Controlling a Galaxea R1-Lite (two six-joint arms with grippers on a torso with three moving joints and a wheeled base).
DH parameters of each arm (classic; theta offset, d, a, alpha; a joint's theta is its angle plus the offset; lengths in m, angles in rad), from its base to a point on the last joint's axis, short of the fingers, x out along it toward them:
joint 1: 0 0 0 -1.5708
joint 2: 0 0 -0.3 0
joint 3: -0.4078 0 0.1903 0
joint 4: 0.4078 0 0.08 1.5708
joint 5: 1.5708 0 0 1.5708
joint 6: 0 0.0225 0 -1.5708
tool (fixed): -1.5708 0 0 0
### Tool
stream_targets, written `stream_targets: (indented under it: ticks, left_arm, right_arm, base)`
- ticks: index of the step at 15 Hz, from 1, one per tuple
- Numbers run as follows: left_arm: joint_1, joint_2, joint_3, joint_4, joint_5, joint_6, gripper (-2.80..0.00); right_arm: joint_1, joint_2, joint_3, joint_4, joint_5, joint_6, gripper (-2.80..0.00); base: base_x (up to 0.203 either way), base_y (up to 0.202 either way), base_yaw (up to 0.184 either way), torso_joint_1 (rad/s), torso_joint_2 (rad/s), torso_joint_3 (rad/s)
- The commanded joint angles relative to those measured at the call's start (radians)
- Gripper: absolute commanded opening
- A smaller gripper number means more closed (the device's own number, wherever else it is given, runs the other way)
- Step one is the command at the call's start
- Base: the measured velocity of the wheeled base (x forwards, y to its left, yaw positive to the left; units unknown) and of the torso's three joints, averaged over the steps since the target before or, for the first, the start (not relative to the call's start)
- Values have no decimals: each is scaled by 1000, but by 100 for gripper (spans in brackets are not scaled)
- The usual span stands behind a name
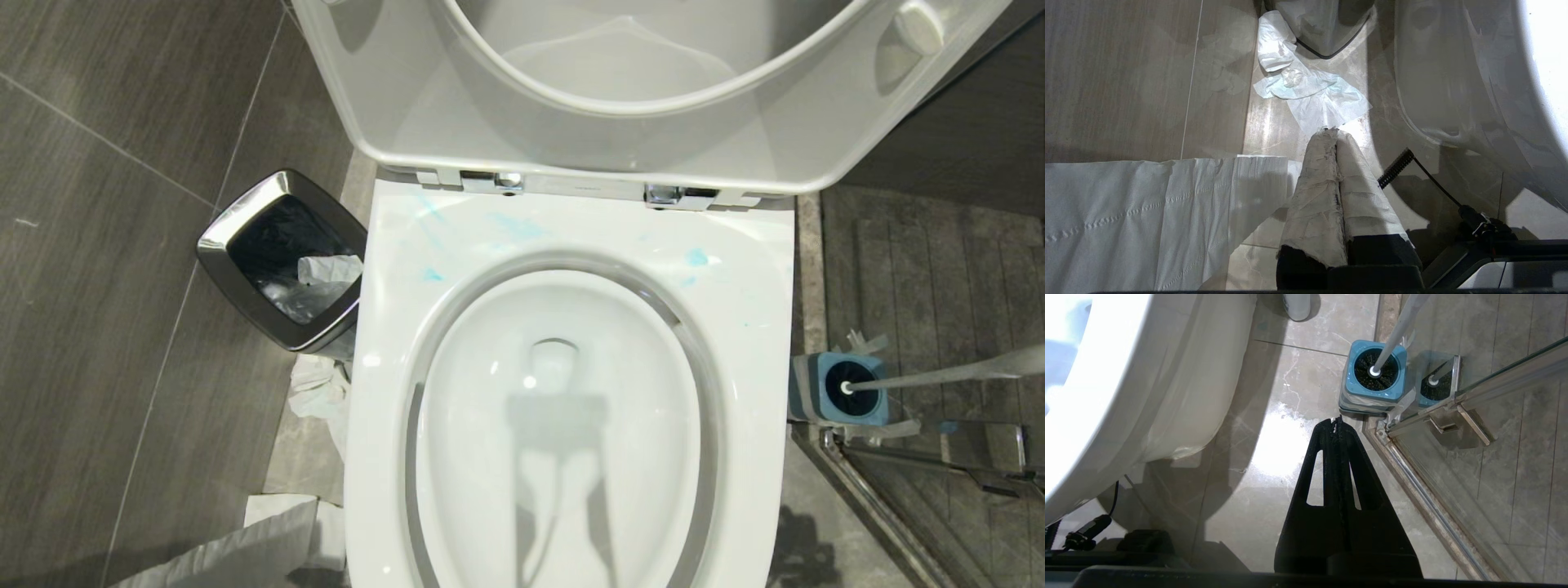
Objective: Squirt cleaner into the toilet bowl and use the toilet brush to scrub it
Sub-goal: Pour in the cleaning agent
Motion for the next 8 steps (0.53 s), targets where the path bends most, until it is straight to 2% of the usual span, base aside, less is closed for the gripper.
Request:
stream_targets:
  ticks: [1,6,8]
  left_arm:
    - [0,1,2,0,0,0,-280]
    - [0,1,2,0,0,0,-280]
    - [0,1,2,0,0,0,-280]
  right_arm:
    - [0,0,25,-1,0,0,-280]
    - [0,20,14,18,-1,3,-280]
    - [0,51,-64,155,-13,2,-280]
  base:
    - [0,0,0,0,0,0]
    - [0,0,0,0,0,0]
    - [0,0,0,0,0,0]
